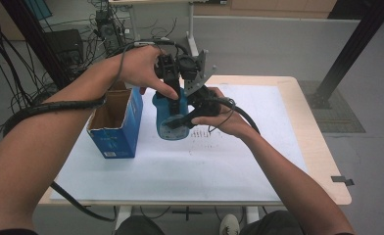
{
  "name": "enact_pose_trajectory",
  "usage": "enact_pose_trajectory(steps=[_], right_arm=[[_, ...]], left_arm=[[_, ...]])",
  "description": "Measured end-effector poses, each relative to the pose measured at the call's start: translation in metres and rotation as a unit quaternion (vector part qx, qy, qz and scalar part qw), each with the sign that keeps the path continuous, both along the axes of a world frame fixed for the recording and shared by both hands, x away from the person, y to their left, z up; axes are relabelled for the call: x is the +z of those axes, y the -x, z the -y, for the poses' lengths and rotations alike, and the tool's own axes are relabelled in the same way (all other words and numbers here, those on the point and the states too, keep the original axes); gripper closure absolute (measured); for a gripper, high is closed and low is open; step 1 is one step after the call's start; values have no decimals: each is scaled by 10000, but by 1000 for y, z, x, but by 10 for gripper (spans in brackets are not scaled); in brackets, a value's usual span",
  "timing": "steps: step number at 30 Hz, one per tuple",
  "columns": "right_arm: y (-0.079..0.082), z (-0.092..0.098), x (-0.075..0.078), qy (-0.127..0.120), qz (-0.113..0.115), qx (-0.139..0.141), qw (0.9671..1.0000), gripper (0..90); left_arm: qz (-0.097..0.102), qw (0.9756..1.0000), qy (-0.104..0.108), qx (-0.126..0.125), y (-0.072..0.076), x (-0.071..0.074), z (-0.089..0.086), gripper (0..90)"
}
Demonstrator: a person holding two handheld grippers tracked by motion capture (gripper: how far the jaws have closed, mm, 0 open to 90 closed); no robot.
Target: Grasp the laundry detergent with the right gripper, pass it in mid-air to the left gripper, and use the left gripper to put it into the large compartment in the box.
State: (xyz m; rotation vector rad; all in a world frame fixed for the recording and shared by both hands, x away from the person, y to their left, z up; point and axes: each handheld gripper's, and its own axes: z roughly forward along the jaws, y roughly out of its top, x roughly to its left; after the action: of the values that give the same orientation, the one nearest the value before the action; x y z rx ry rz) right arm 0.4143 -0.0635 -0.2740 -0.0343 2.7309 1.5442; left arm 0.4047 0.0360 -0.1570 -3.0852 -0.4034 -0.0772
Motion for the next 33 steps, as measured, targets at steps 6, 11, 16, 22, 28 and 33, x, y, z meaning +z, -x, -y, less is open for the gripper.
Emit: enact_pose_trajectory(steps=[6,11,16,22,28,33], right_arm=[[-1,1,0,16,4,3,10000,412],[0,2,-1,9,-26,-3,10000,411],[0,2,-1,18,12,-20,10000,410],[0,2,0,-20,-9,-11,10000,406],[1,1,-1,-1,14,-19,10000,393],[0,2,-2,0,5,-75,10000,374]], left_arm=[[-9,10000,5,6,0,0,1,356],[-6,10000,-20,-9,-1,-1,3,356],[-3,10000,-6,16,0,-2,2,357],[-3,10000,-16,47,0,0,1,357],[-5,10000,-3,60,0,-2,1,357],[-35,10000,-38,81,-1,-2,1,358]])
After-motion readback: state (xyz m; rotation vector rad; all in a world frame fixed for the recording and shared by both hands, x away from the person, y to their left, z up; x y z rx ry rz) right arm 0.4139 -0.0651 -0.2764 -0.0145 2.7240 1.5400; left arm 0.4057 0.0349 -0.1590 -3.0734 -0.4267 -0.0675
